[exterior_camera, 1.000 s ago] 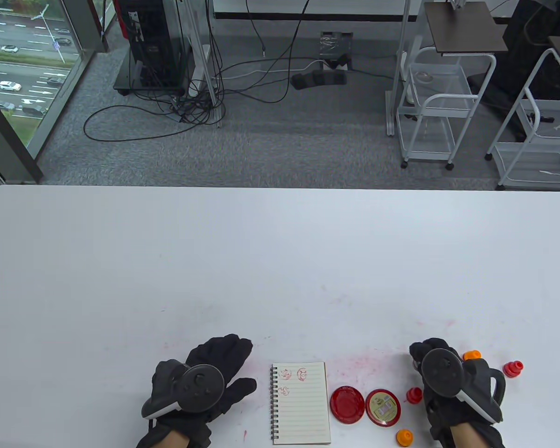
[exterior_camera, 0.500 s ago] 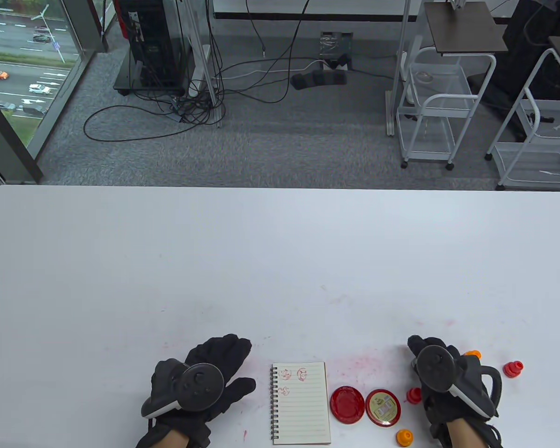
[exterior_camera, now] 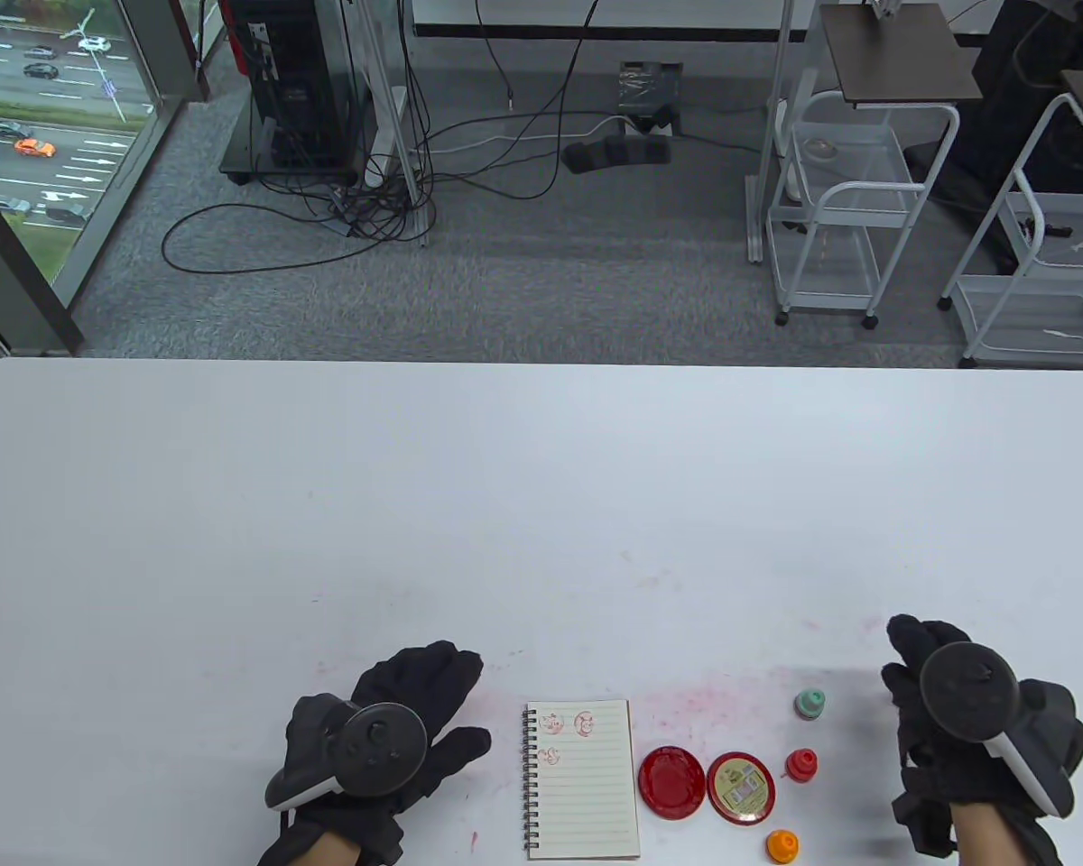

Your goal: Stamp reward stamp onto notebook

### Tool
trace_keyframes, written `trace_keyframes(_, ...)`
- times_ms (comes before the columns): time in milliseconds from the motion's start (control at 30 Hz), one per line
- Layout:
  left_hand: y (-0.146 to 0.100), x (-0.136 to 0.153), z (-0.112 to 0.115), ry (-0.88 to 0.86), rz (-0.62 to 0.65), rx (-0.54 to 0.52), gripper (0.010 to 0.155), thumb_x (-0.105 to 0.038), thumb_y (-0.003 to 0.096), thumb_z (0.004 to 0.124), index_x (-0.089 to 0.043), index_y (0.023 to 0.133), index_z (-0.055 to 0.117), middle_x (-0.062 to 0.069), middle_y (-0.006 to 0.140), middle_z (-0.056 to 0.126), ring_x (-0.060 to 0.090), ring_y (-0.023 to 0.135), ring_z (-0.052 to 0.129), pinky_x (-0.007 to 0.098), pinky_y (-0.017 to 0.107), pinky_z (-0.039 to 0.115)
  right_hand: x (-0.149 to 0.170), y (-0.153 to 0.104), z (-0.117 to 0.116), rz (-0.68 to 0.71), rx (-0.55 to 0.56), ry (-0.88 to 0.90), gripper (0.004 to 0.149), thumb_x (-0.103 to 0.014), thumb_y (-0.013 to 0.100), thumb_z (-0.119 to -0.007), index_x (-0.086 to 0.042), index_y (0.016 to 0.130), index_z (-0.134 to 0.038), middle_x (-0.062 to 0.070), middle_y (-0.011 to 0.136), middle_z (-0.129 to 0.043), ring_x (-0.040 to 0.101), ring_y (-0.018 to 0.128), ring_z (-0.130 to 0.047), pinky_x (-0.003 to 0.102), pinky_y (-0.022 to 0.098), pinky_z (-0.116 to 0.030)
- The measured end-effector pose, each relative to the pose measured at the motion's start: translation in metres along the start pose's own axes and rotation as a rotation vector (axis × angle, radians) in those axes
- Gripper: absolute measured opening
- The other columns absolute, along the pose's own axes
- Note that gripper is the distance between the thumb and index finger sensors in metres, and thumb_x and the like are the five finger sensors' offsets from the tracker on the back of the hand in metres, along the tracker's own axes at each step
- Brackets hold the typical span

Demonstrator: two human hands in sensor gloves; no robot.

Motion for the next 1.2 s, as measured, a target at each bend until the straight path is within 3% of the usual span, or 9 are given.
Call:
trace_keyframes(133, 0.0, 0.001, 0.001, 0.004, -0.005, 0.004, 0.079, -0.059, 0.0473, 0.069, -0.015, 0.112, 0.061, 0.019, 0.115, 0.062, 0.046, 0.1, 0.071, 0.065, 0.071, 0.063, 0.014, 0.007, -0.023, -0.022, -0.021, -0.055, 0.054, -0.027, 0.047, -0.084, -0.022, 0.099, -0.073, 0.015, 0.106, -0.071, 0.049, 0.084, -0.078, 0.059, 0.06, -0.072)
trace_keyframes(300, 0.002, 0.001, 0.004, 0.01, -0.011, 0.024, 0.079, -0.059, 0.0474, 0.069, -0.015, 0.112, 0.062, 0.02, 0.114, 0.062, 0.045, 0.1, 0.071, 0.065, 0.071, 0.063, 0.025, 0.018, -0.057, -0.056, -0.125, -0.234, 0.057, -0.028, 0.047, -0.084, -0.024, 0.101, -0.069, 0.016, 0.109, -0.068, 0.049, 0.087, -0.074, 0.059, 0.062, -0.07)
trace_keyframes(533, 0.003, 0.004, 0.006, 0.003, -0.022, 0.04, 0.079, -0.059, 0.0473, 0.069, -0.015, 0.112, 0.062, 0.019, 0.115, 0.062, 0.046, 0.1, 0.071, 0.065, 0.071, 0.063, 0.027, 0.022, -0.071, -0.046, -0.106, -0.268, 0.049, -0.026, 0.045, -0.084, -0.024, 0.094, -0.077, 0.009, 0.094, -0.086, 0.043, 0.081, -0.081, 0.055, 0.06, -0.073)
trace_keyframes(667, 0.003, 0.004, 0.005, 0.004, -0.023, 0.037, 0.079, -0.059, 0.0474, 0.069, -0.015, 0.112, 0.062, 0.02, 0.115, 0.062, 0.046, 0.1, 0.071, 0.065, 0.071, 0.063, 0.018, 0.019, -0.061, -0.008, -0.045, -0.301, 0.047, -0.026, 0.044, -0.085, -0.025, 0.091, -0.08, 0.007, 0.089, -0.089, 0.04, 0.078, -0.084, 0.052, 0.059, -0.075)
trace_keyframes(833, 0.002, 0.004, 0.004, 0.001, -0.021, 0.024, 0.078, -0.059, 0.0475, 0.069, -0.015, 0.112, 0.062, 0.02, 0.114, 0.062, 0.045, 0.099, 0.071, 0.065, 0.071, 0.063, -0.003, 0.005, -0.038, 0.063, 0.033, -0.216, 0.047, -0.026, 0.044, -0.085, -0.024, 0.091, -0.08, 0.007, 0.089, -0.09, 0.039, 0.076, -0.085, 0.052, 0.057, -0.076)
trace_keyframes(967, 0.002, 0.004, 0.004, 0.001, -0.017, 0.018, 0.079, -0.059, 0.0474, 0.069, -0.015, 0.112, 0.062, 0.02, 0.114, 0.062, 0.046, 0.099, 0.071, 0.065, 0.071, 0.063, -0.032, -0.014, -0.018, 0.156, 0.099, -0.063, 0.048, -0.027, 0.044, -0.085, -0.024, 0.091, -0.079, 0.008, 0.089, -0.089, 0.039, 0.075, -0.086, 0.05, 0.056, -0.078)
trace_keyframes(1200, 0.0, -0.002, 0.001, -0.004, 0.011, -0.012, 0.078, -0.059, 0.0474, 0.07, -0.015, 0.112, 0.062, 0.019, 0.114, 0.063, 0.045, 0.099, 0.072, 0.064, 0.071, 0.064, -0.111, -0.047, 0.004, 0.386, 0.136, 0.218, 0.048, -0.026, 0.044, -0.085, -0.023, 0.091, -0.079, 0.009, 0.088, -0.09, 0.034, 0.068, -0.091, 0.044, 0.048, -0.083)
Point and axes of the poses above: the tracker on the back of each hand, its own x axis roughly to the little-finger side, its own y axis roughly from the wrist to the fingertips, z = x × y, the point moved 4 cm from there along y, roughly from the wrist to the fingertips
